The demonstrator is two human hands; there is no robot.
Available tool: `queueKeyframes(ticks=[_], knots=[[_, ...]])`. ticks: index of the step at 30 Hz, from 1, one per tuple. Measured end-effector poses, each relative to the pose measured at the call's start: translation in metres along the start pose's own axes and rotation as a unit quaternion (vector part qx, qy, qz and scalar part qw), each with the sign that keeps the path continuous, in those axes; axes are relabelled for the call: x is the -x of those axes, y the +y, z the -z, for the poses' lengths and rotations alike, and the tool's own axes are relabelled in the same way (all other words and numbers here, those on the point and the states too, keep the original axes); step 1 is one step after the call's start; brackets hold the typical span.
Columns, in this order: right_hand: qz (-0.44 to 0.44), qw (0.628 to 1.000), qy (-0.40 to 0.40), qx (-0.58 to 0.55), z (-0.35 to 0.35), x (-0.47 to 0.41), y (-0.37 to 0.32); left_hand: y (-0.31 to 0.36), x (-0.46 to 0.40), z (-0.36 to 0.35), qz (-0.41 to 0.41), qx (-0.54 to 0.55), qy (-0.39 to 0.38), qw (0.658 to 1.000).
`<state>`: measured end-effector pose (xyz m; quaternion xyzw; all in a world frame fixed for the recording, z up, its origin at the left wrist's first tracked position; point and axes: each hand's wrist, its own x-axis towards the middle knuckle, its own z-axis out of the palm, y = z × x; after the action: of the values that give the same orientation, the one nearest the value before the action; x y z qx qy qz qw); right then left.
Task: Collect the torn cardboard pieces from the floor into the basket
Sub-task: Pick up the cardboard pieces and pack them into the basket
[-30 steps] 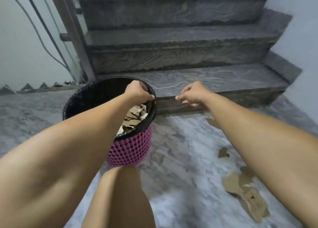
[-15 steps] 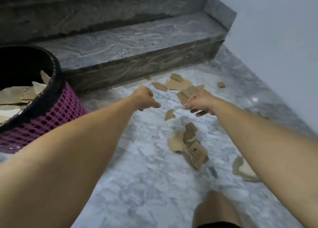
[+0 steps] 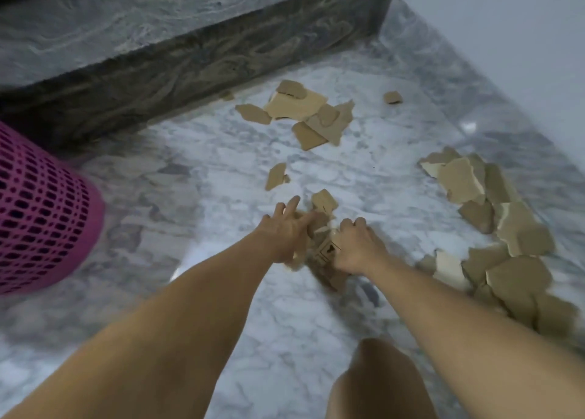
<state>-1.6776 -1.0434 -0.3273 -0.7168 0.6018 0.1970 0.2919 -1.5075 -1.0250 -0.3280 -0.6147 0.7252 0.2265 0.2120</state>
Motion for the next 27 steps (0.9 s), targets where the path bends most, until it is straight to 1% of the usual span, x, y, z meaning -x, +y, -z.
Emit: queueKeyframes(ticks=[2, 3, 5, 8, 10, 13, 17, 21, 24, 27], knots=[[-0.010, 0.999, 0.034, -0.004, -0.013, -0.004, -0.002, 0.004, -0.003, -0.004, -0.016, -0.044, 0.012, 0.999], [-0.011, 0.999, 0.042, -0.013, -0.015, -0.006, -0.004, 0.005, -0.003, -0.005, -0.022, -0.047, 0.026, 0.998], [-0.016, 0.998, 0.036, -0.041, -0.013, -0.011, -0.006, 0.006, -0.006, -0.007, -0.017, -0.029, 0.044, 0.998], [-0.014, 0.997, 0.020, -0.074, -0.001, -0.020, -0.001, 0.002, -0.014, -0.009, -0.008, -0.052, 0.057, 0.997], [-0.010, 0.997, 0.020, -0.068, 0.011, -0.025, 0.006, 0.002, -0.021, -0.008, 0.001, -0.055, 0.059, 0.997], [-0.017, 0.998, 0.041, -0.052, 0.032, -0.034, 0.021, 0.008, -0.029, 0.002, 0.008, -0.074, 0.069, 0.995], [-0.031, 0.996, 0.073, -0.048, 0.052, -0.045, 0.042, 0.015, -0.042, 0.014, -0.020, -0.118, 0.046, 0.992], [-0.034, 0.995, 0.082, -0.047, 0.057, -0.052, 0.052, 0.022, -0.063, 0.025, -0.064, -0.182, 0.022, 0.981], [-0.030, 0.995, 0.081, -0.047, 0.055, -0.056, 0.054, 0.027, -0.072, 0.033, -0.089, -0.152, 0.016, 0.984], [-0.024, 0.996, 0.074, -0.049, 0.055, -0.059, 0.056, 0.026, -0.074, 0.037, -0.076, -0.113, 0.024, 0.990]])
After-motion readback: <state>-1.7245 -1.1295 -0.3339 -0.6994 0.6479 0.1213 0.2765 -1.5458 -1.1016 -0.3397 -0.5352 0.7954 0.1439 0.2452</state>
